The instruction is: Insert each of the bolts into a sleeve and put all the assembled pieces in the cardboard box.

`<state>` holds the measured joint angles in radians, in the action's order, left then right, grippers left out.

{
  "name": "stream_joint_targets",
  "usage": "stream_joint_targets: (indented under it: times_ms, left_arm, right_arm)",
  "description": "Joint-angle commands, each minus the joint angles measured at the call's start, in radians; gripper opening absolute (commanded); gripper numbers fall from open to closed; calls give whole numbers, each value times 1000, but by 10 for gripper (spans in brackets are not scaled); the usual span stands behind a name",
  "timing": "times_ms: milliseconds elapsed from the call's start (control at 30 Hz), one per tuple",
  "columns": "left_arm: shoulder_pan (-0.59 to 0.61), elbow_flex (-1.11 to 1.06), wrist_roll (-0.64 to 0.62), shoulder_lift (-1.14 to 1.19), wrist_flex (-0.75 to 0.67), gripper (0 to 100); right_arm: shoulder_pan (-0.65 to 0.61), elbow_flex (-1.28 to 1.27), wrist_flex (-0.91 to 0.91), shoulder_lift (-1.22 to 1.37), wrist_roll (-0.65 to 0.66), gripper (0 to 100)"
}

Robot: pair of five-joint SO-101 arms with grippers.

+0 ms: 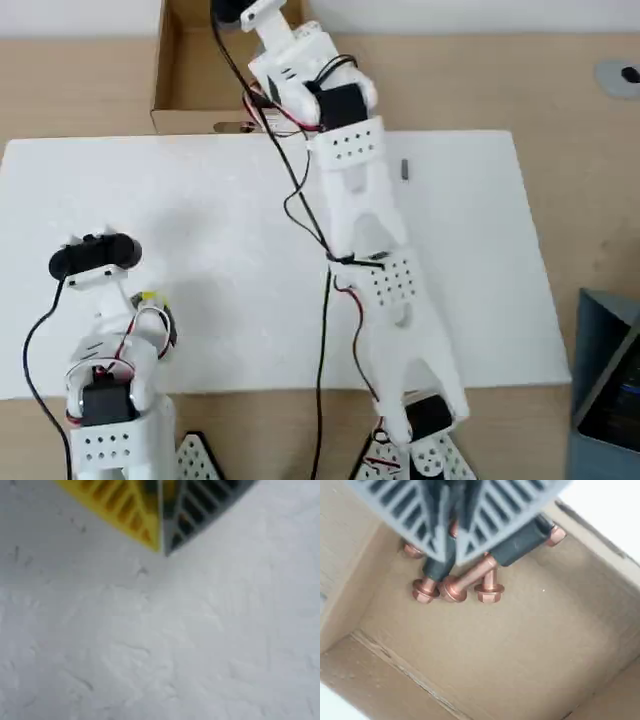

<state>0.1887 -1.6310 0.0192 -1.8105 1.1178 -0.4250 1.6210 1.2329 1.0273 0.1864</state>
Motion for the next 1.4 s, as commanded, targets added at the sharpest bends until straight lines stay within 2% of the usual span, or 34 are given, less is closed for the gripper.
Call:
stream_joint_targets:
  times_ms: [0,333,500,733,967,1367]
  left_arm:
    - [0,3,0,-10,-6,5]
    - [0,3,0,-10,-6,5]
    - [0,3,0,-10,-6,5]
    - [0,3,0,-10,-6,5]
    - [0,3,0,-10,-6,5]
    - [0,3,0,-10,-6,5]
  right_arm:
    - [-2,47,81,-160,0,9]
    - [-2,47,393,-418,-3,9]
    - [-2,47,532,-538,-66,9]
    - [56,-4,555,-728,-97,9]
    - [186,-344,555,-1073,-95,9]
    - [335,-1239,554,-1707,-100,9]
